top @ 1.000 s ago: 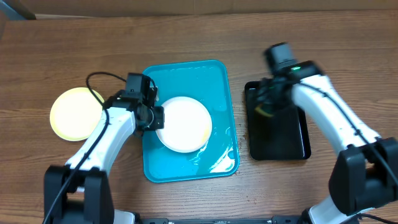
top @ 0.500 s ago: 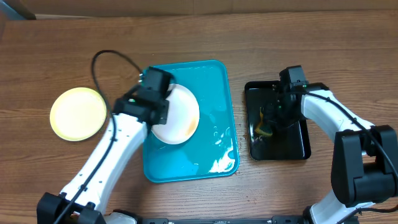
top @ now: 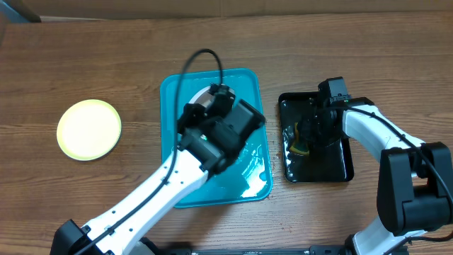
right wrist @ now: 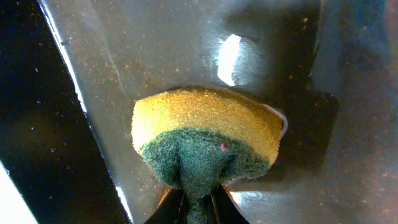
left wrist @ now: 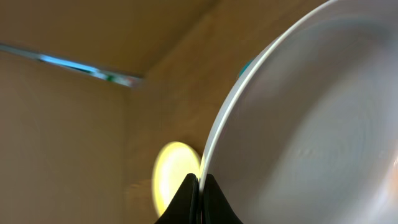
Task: Clean dirty plates on tray and stack at the side
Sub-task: 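Lift the white plate off the blue tray with the left gripper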
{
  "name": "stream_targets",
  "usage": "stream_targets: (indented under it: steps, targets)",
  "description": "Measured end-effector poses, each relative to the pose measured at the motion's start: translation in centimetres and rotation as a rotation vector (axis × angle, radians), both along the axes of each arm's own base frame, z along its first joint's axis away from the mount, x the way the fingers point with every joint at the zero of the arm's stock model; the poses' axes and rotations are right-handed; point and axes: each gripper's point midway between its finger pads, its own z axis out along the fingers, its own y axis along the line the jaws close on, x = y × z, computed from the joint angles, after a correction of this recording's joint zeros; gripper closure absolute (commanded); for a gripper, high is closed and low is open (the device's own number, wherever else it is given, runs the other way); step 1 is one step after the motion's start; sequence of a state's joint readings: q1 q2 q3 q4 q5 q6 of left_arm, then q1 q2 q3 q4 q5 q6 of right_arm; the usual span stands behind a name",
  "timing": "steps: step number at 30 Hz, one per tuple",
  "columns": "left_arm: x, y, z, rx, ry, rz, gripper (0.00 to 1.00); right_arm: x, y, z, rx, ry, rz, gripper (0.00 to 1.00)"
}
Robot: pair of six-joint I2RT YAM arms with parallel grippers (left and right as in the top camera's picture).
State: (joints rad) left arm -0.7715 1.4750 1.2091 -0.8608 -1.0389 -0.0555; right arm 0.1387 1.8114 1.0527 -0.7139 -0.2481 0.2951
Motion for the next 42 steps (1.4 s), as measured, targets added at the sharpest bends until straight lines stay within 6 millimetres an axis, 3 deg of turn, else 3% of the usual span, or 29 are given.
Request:
stream_targets:
  steps: [13, 42]
  targets:
    - [-1.8, -2.3, 4.1, 0.250, -0.147, -0.063, 0.96, 0.0, 0.1, 0.0, 0.003, -0.002, 0.000, 0.90]
    - [-2.0, -2.2, 5.0, 0.295, -0.176, -0.053, 0.96, 0.1, 0.1, 0.0, 0.004, -0.004, 0.000, 0.90]
